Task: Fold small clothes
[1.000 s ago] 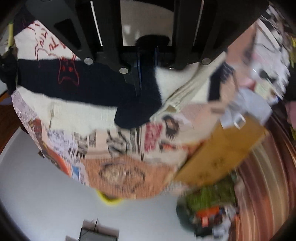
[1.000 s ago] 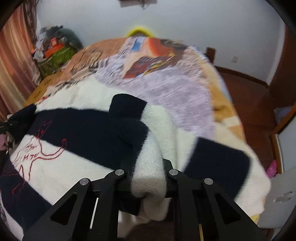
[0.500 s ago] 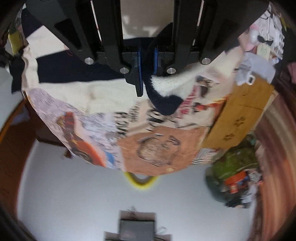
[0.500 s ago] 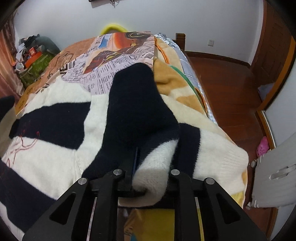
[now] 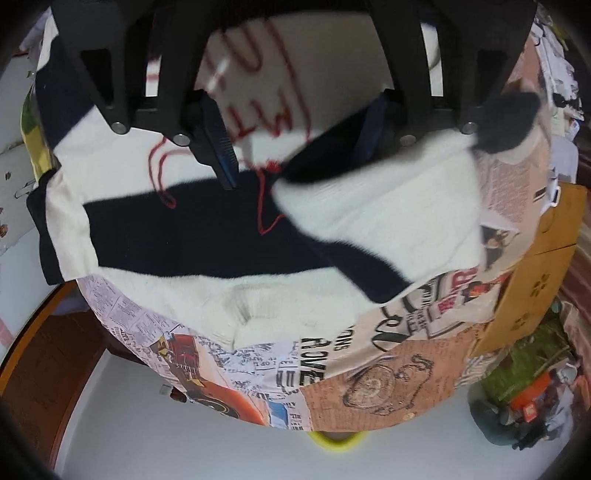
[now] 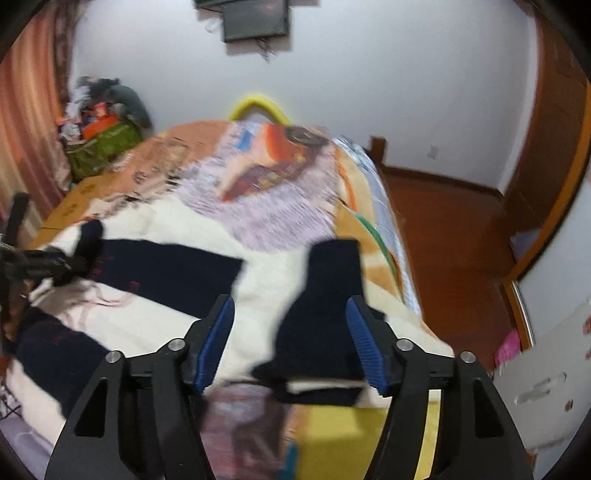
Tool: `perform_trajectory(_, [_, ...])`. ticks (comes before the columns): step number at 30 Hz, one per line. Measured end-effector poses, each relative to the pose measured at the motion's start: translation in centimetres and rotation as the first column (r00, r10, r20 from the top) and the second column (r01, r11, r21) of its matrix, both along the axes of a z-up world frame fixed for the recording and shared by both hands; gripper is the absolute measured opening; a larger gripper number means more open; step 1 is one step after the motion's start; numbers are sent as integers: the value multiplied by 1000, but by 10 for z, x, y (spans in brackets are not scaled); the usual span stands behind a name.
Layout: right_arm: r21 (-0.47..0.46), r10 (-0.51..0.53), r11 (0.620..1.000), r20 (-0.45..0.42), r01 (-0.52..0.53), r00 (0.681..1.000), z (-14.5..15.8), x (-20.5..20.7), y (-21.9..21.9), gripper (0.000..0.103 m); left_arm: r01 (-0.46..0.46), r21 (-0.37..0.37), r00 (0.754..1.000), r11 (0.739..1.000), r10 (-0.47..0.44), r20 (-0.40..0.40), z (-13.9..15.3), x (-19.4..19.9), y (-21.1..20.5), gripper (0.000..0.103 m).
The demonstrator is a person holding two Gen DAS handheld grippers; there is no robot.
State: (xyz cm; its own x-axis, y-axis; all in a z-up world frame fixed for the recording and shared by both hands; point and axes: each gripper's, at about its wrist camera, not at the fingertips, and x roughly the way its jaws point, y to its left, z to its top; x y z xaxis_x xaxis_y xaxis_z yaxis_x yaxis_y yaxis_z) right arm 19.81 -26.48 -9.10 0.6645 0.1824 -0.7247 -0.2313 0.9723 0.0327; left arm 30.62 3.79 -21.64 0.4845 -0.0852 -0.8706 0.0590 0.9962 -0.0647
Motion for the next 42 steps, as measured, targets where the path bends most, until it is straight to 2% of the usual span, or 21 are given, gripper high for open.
perform_trajectory(2, [-2,51,999,22,-51,998,7,0,18,67,-25,-30,1000,999,26,11,8,-11,15,72])
perform_trajectory(6, [-10,156,988,50,-155,987,12,3,58,69,-115,-120,992,986,120,36,24,-45,58,77])
perform_trajectory(12, [21,249,968,3,-249,968,-9,23,111,69,-248,-126,966,960,254,35,22,-90,114,84])
perform_trajectory(15, [18,274,962,-39,-273,961,-26,31,134,69,-333,-201,941,921,337,-13,5,-109,145,84])
perform_trajectory(19, [-3,284,958,-124,-286,951,-55,45,153,69,-363,-295,931,884,353,-88,-16,-116,161,84])
perform_trajectory(22, [-8,275,959,-216,-284,937,-78,50,156,69,-400,-359,916,843,376,-138,-29,-114,171,84])
perform_trajectory(26, [-38,270,954,-319,-297,908,-105,50,156,69,-414,-461,906,785,405,-123,-27,-115,183,84])
perform_trajectory(30, [-8,270,957,-336,-289,902,-108,50,153,69,-428,-510,898,746,413,-149,-31,-104,193,86])
perform_trajectory(33, [-10,269,957,-335,-289,903,-107,51,151,69,-472,-541,876,696,435,-206,-45,-93,204,86])
perform_trajectory(34, [-11,269,957,-332,-289,904,-106,51,150,69,-482,-544,870,686,450,-204,-47,-90,207,85])
perform_trajectory(35, [-10,269,957,-332,-289,904,-106,51,150,69,-484,-535,868,692,457,-194,-47,-87,208,82])
perform_trajectory(36, [-6,269,958,-332,-287,904,-106,51,149,69,-494,-502,863,710,472,-183,-45,-83,208,80])
perform_trajectory(37, [-1,269,958,-332,-285,904,-105,50,148,69,-500,-469,860,729,481,-170,-42,-79,208,72])
perform_trajectory(38, [5,268,959,-333,-283,904,-105,50,147,69,-502,-425,860,753,488,-151,-39,-75,207,60])
perform_trajectory(39, [12,268,960,-334,-280,904,-105,51,147,69,-505,-374,859,778,495,-132,-36,-71,206,53])
perform_trajectory(41, [24,266,962,-330,-274,906,-104,50,147,69,-509,-268,859,818,502,-100,-30,-63,204,24])
perform_trajectory(42, [33,265,963,-326,-269,907,-104,50,146,69,-512,-230,858,828,506,-86,-27,-59,204,19])
